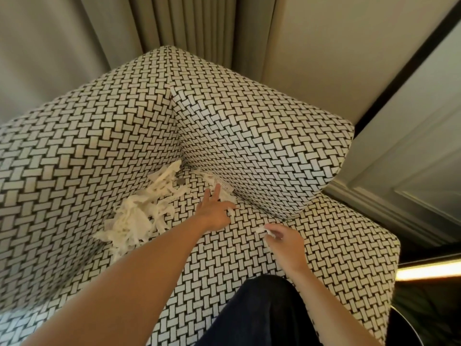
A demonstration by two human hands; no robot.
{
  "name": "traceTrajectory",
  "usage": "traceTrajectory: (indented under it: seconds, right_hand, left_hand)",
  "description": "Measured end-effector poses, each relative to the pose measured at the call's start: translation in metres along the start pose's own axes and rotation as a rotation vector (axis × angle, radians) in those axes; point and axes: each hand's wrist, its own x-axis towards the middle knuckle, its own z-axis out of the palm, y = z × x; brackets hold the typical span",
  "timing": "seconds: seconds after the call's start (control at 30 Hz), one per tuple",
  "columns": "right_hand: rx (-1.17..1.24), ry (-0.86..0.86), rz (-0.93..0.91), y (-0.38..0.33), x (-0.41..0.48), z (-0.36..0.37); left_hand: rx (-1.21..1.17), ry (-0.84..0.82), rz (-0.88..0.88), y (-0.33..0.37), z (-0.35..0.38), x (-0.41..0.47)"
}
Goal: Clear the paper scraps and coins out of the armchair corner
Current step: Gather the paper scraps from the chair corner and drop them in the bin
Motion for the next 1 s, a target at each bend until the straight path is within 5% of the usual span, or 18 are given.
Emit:
traceTrajectory:
  seconds: [0.27, 0.57, 0.83, 1.0]
  right_hand:
    - [0.116, 0.088, 0.009, -0.015, -0.003, -0.009]
    - [0.332, 0.111, 0.127, -0.033, 0.0, -0.003]
    - [0.505, 0.003, 0.192, -0.052, 0.009, 0.014]
    - [0.401, -0.31, 0.084, -0.071, 0.028, 0.034]
  left_hand:
    - [0.031, 0.187, 0.04, -0.01, -0.01, 0.003]
    - [-0.295, 0.553, -0.008, -0.043, -0.011, -0.019]
    - [-0.036, 0.223, 0.13, -0.07, 0.002, -0.037]
    - [-0.157, 0.072, 0.216, -0.09, 0.004, -0.041]
